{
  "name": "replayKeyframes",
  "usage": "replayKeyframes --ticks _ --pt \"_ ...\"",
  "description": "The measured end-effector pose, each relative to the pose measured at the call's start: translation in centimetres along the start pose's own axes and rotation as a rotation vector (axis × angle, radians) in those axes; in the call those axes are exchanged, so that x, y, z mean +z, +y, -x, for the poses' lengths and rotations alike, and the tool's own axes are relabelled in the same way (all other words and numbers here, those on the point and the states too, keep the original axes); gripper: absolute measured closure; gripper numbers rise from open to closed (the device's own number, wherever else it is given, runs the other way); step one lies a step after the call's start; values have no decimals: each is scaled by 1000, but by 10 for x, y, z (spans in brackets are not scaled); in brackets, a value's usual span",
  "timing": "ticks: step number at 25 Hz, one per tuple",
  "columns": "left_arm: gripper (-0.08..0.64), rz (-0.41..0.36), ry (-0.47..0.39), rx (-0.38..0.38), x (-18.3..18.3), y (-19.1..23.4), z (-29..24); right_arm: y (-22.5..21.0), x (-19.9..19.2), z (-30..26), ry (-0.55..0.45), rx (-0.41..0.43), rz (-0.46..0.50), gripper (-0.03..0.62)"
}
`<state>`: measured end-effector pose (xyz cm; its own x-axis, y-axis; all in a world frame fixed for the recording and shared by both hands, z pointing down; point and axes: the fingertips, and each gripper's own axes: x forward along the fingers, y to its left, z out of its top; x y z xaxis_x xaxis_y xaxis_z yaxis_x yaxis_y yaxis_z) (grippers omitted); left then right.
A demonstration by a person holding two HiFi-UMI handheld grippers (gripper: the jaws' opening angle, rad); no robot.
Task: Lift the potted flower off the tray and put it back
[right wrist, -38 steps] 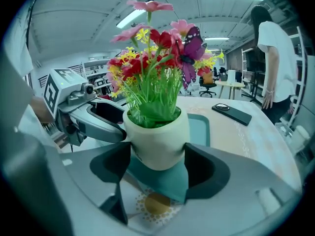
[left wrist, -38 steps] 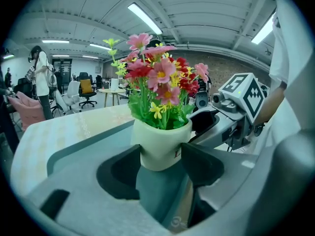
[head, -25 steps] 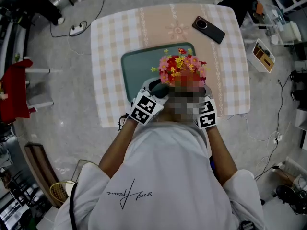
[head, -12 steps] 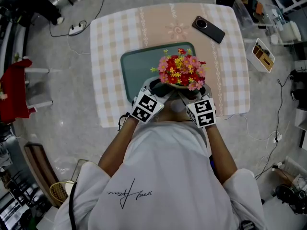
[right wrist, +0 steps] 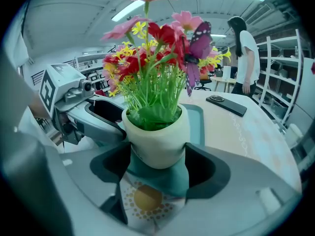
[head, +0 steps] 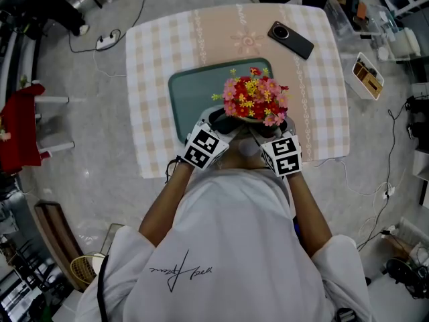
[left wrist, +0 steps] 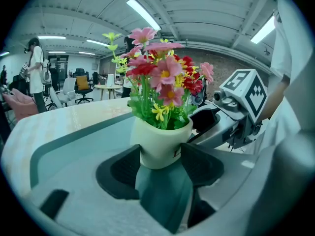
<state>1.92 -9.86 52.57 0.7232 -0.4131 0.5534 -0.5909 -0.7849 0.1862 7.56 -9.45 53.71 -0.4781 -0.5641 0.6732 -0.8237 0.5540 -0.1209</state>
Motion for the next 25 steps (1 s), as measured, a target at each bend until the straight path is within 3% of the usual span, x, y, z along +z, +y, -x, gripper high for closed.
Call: replayKeyframes --ticks 19,25 --pt "325 139 -42 -54 5 -3 9 1 3 7 0 3 -40 261" --pt "348 150 -61 -56 9 -3 17 1 4 10 2 9 -38 281"
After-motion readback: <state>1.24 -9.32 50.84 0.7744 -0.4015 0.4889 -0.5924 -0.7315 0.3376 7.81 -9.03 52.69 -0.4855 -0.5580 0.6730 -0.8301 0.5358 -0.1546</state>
